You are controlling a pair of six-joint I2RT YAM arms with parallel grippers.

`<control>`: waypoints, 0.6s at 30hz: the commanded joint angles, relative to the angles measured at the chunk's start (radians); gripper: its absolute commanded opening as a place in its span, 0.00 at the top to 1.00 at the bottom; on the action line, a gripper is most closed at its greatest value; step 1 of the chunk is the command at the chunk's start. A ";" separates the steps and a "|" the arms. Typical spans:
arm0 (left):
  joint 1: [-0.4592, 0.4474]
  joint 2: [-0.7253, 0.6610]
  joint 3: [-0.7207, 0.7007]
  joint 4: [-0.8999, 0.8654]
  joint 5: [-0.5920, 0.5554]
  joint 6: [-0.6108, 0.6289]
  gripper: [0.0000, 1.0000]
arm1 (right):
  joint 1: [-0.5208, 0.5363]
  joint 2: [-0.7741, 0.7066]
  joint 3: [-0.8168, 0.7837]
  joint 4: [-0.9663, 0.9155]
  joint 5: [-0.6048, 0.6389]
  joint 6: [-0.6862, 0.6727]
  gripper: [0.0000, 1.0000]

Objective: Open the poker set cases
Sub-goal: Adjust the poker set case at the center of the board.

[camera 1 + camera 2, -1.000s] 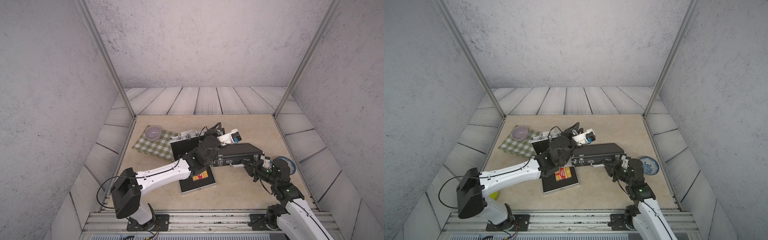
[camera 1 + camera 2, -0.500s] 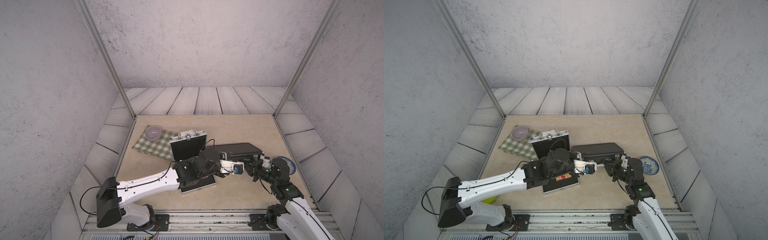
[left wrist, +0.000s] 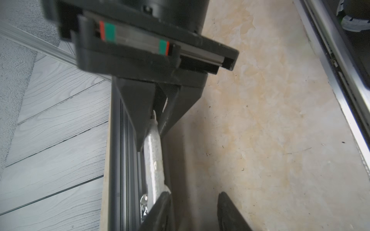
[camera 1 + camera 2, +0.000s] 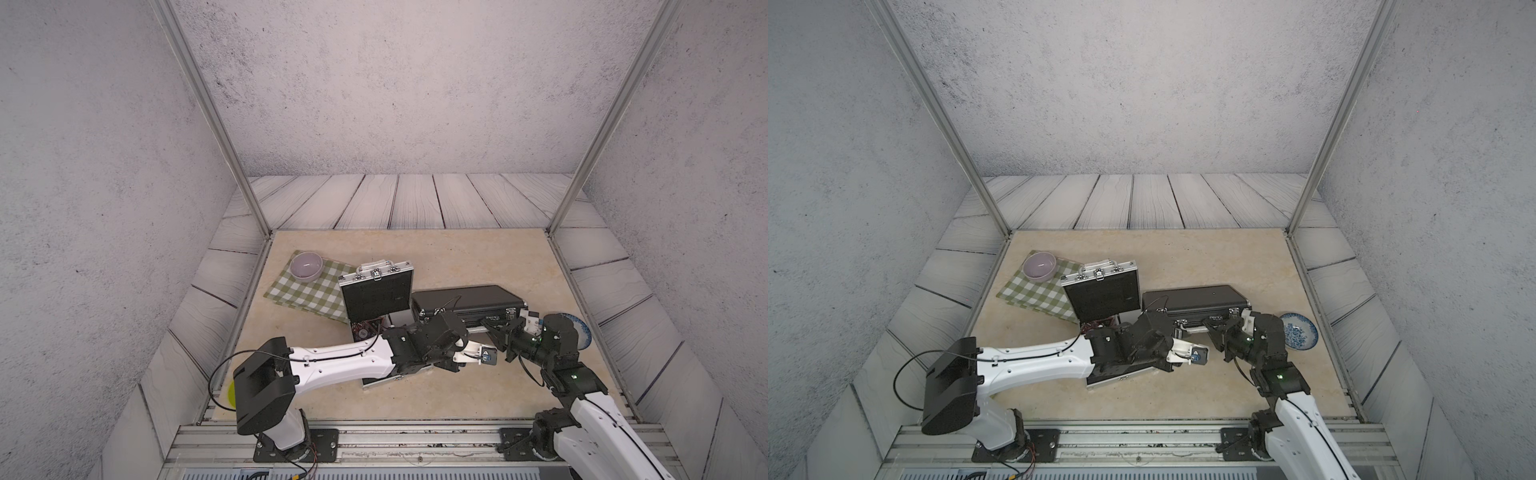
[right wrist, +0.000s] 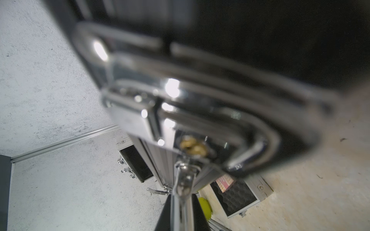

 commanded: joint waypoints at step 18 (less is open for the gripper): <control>0.001 0.044 -0.001 0.098 -0.208 0.043 0.59 | 0.052 0.022 0.078 0.085 -0.040 -0.051 1.00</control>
